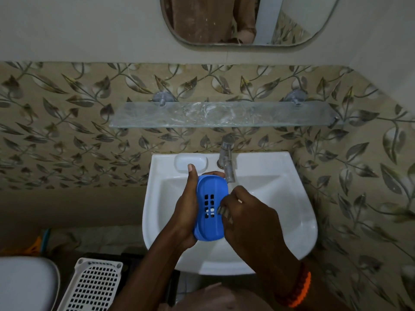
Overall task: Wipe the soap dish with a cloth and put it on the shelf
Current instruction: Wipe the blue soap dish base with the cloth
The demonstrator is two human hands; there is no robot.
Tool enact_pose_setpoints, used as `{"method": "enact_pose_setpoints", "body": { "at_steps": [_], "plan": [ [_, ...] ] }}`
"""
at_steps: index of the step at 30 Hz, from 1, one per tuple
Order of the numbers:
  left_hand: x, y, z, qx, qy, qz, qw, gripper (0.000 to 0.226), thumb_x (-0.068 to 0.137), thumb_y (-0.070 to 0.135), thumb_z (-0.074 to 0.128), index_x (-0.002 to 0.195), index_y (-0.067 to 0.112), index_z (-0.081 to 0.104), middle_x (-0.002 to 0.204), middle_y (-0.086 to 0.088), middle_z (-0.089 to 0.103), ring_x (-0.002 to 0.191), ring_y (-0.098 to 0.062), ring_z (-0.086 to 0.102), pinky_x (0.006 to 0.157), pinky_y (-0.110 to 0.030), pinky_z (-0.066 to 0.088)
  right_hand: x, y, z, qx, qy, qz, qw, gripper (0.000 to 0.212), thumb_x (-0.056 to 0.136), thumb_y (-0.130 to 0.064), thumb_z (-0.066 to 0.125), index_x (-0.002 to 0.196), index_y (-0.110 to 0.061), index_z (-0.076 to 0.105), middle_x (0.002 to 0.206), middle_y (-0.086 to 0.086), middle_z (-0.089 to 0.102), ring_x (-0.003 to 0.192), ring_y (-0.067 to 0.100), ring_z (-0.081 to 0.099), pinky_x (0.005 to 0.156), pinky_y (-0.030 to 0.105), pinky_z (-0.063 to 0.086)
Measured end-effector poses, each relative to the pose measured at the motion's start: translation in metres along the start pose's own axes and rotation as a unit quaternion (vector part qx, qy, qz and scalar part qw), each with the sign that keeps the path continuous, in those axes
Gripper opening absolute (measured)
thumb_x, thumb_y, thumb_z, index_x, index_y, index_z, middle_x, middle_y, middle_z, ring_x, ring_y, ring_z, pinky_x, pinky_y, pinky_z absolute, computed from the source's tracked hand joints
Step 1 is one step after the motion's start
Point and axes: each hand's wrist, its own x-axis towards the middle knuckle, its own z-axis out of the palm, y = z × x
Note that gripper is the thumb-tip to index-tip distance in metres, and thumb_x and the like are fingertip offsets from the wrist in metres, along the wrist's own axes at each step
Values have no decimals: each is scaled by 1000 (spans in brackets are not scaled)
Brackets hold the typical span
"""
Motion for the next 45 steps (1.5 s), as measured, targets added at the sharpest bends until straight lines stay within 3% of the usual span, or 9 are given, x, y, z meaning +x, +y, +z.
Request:
{"method": "enact_pose_setpoints", "body": {
  "at_steps": [5,10,15,21,28,32,34,41,45],
  "plan": [
    [-8,-11,2,-35,-14,-46,998,75,92,75,31,89,19,81,82,-11,75,68,-21,71,64,-33,58,17,8,-5,-1,70,-80,994,19,78,-15,76,94,-6,71,86,6,67,63,14,65,52,24,58],
    [-3,-4,-2,-28,3,-43,999,79,89,79,28,104,21,79,87,-13,73,73,-23,69,68,-33,56,-7,7,7,50,-4,-96,994,28,66,-13,86,89,-11,70,83,1,67,63,13,67,51,28,61],
    [-8,-14,5,2,-6,-59,998,75,94,73,28,94,18,79,82,-11,77,68,-21,74,64,-32,59,13,15,7,-5,86,-80,993,18,78,-15,77,94,-8,73,90,5,69,69,16,67,54,27,60],
    [-6,-10,1,55,6,-59,997,80,91,76,27,109,16,76,89,-14,78,74,-23,74,67,-32,60,-7,17,14,-22,36,-112,993,35,61,-20,91,91,-13,74,85,3,69,66,14,67,53,25,60],
    [-10,-5,5,134,-2,-65,989,78,92,76,27,103,14,73,85,-16,77,74,-28,72,67,-34,60,13,30,2,-130,73,-196,969,10,75,-14,77,85,-12,73,85,5,68,63,17,61,53,28,47],
    [-6,5,-4,121,-2,-72,990,84,85,84,29,106,19,78,92,-18,75,78,-29,69,76,-41,55,-6,31,11,-49,1,-218,975,19,71,-13,80,86,-19,71,85,0,63,68,15,59,56,35,54],
    [-5,7,-6,119,-4,-76,990,82,85,84,27,106,24,79,89,-15,75,75,-25,69,73,-37,56,-13,30,14,-46,-29,-249,967,16,73,-13,76,87,-20,71,84,-2,62,69,13,57,55,29,50],
    [-12,10,-1,112,-53,-121,985,83,86,80,36,104,8,72,93,-21,72,75,-29,69,75,-41,58,14,30,-2,-98,60,-233,966,13,78,-13,75,90,-8,72,83,7,68,69,20,63,61,34,52],
    [-10,13,-5,136,-48,-114,983,82,88,80,30,105,14,76,93,-16,75,78,-26,71,73,-37,59,-5,26,7,-37,-20,-221,974,21,76,-14,77,96,-14,70,90,3,64,76,17,60,62,36,56]
  ]
}}
